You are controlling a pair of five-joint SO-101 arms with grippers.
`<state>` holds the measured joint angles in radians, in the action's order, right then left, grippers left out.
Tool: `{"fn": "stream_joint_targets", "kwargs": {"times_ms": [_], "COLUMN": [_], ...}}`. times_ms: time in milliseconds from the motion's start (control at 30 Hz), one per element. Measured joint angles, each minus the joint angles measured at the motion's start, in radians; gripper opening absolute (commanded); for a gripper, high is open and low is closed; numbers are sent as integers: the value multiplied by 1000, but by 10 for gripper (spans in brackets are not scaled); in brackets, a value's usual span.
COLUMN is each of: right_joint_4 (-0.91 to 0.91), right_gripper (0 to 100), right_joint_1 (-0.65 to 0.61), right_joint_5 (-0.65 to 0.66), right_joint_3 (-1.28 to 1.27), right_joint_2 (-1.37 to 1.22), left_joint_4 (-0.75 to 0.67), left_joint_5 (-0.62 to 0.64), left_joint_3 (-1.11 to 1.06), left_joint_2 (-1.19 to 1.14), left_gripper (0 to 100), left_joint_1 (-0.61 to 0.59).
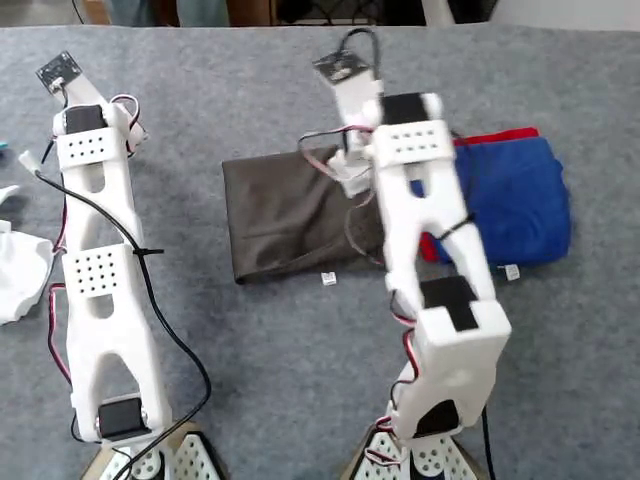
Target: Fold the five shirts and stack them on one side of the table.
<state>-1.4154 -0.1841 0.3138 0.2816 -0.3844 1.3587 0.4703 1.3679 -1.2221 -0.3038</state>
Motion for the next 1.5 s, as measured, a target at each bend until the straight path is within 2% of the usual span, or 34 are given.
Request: {"fn": "stream_joint_targets", "kwargs": {"times_ms": [100,367,467,633,867,1000,1100,1233,1400,1500], "right_joint_4": [-17,-282,-327,-315,-114,-199,-308,-334,-324,-216], "right_gripper": [15,15,15,15,15,15,15,15,15,15], "right_joint_1": [2,0,-2,17,26,72,124,198,172,100], "right_joint_5": [0,0,0,0,0,0,-5,-5,-5,-5], "right_joint_3": [-26,-35,-68,-184,-331,-315,-242,-253,-423,-571], "right_joint_2": [-68,-110,-104,-8,5,20,120,342,620,683], "left_joint_4": [0,0,0,0,0,0,0,40,183,270], "left_joint_5": [0,0,0,0,0,0,-35,-110,-178,-213], "left_joint_3": [0,0,0,0,0,18,77,160,249,252], "left_joint_2": [0,0,0,0,0,0,0,0,2,3], "left_gripper": [29,29,29,29,30,30,30,30,30,30], "left_joint_1": [0,0,8,9,9,15,15,48,163,242]}}
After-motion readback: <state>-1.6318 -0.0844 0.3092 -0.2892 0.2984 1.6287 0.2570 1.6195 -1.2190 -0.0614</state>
